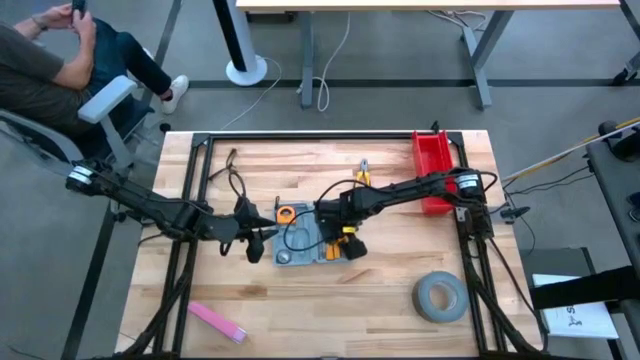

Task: Prefit tool cases
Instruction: Remove the yellow hex key set from the gray pre-fit tool case

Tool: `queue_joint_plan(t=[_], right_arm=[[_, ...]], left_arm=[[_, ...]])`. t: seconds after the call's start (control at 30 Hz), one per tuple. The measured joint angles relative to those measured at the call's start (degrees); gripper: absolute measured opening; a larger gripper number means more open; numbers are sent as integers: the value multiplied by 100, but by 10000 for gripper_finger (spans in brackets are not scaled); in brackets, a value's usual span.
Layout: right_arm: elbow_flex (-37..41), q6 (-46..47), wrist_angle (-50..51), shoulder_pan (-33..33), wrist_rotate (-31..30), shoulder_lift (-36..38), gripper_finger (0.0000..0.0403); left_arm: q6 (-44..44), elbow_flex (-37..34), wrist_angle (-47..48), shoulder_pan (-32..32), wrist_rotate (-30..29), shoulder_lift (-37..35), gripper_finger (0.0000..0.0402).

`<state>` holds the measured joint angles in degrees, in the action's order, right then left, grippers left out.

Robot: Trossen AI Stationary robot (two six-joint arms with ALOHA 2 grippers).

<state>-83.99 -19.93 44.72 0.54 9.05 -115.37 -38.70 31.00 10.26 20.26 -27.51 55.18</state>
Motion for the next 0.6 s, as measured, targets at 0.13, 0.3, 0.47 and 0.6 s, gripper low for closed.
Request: queue_joint_plan(t=[0.13,0.3,0.47,0.6], right_arm=[[77,42,-68,9,-30,0,312],[117,42,-187,51,-49,0,312],[191,42,-309,90,-6,0,311],[200,33,-320,90,-15,0,300]], left_arm=[[0,0,-2,0,3,0,137],[0,0,-7,1,5,0,137],[-2,0,-7,-1,62,0,137],[-2,0,-5,0,71,0,137]])
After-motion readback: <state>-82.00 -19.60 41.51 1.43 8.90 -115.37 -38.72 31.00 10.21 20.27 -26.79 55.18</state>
